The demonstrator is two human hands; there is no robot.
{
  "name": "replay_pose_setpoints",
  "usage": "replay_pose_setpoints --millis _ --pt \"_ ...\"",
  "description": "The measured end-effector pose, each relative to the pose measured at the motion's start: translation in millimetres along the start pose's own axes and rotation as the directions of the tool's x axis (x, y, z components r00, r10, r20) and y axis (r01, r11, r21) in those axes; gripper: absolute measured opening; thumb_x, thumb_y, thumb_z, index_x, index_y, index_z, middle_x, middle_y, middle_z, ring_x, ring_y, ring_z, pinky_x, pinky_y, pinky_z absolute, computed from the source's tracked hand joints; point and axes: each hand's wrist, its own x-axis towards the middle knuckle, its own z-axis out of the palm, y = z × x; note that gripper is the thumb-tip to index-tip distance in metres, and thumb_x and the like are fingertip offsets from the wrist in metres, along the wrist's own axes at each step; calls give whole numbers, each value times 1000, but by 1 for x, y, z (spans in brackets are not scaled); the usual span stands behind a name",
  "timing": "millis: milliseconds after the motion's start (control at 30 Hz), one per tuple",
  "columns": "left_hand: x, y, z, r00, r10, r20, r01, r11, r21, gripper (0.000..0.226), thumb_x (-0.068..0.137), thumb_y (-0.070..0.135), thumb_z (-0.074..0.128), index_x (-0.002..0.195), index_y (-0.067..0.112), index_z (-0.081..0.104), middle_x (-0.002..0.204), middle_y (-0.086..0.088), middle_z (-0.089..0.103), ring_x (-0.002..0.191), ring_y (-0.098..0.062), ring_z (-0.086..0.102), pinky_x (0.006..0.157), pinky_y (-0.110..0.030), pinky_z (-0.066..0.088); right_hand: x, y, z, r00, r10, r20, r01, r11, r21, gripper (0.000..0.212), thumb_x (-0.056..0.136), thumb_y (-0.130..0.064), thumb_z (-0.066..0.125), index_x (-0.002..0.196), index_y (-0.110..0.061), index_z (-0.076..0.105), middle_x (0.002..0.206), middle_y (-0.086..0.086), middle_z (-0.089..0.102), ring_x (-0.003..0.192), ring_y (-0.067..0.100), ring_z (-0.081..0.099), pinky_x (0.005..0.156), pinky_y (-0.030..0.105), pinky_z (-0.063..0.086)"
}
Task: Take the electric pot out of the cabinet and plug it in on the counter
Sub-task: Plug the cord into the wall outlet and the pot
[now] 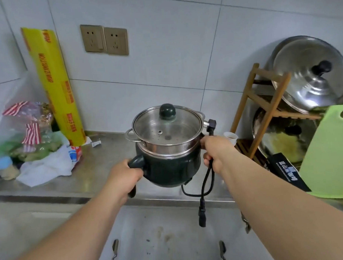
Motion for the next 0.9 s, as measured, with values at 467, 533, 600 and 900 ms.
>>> replay_pose_setpoints --millis 467,533,600,900 --pt "139 -35 34 994 -105 14 105 994 -1 9 70 7 57 72 16 58 55 -15 55 45 -28 49 44 -29 38 98 -16 42 965 -208 -160 191 975 -111 23 86 -15 52 107 -9 60 77 2 62 51 8 50 47 25 42" --pt "143 -39 46 991 -135 -3 135 991 -5 7 71 9 58 73 15 58 52 -15 53 43 -28 48 44 -27 36 110 -18 41 974 -146 -175 139 989 -57 16 90 -16 45 101 -21 56 76 -2 70 34 4 44 37 22 36" --pt "143 -45 53 986 -163 -28 163 986 -17 9 72 9 60 72 17 57 54 -15 55 47 -28 51 43 -27 36 117 -15 42 975 -107 -194 102 994 -34 17 93 -19 41 102 -25 54 66 -5 70 28 7 32 33 18 29" --pt "153 -52 78 968 -218 -126 203 971 -127 14 71 5 57 71 19 54 59 -13 52 52 -28 46 48 -30 35 150 -5 31 982 -47 -183 49 999 8 15 93 -23 41 98 -25 54 62 -4 66 38 11 35 39 24 31"
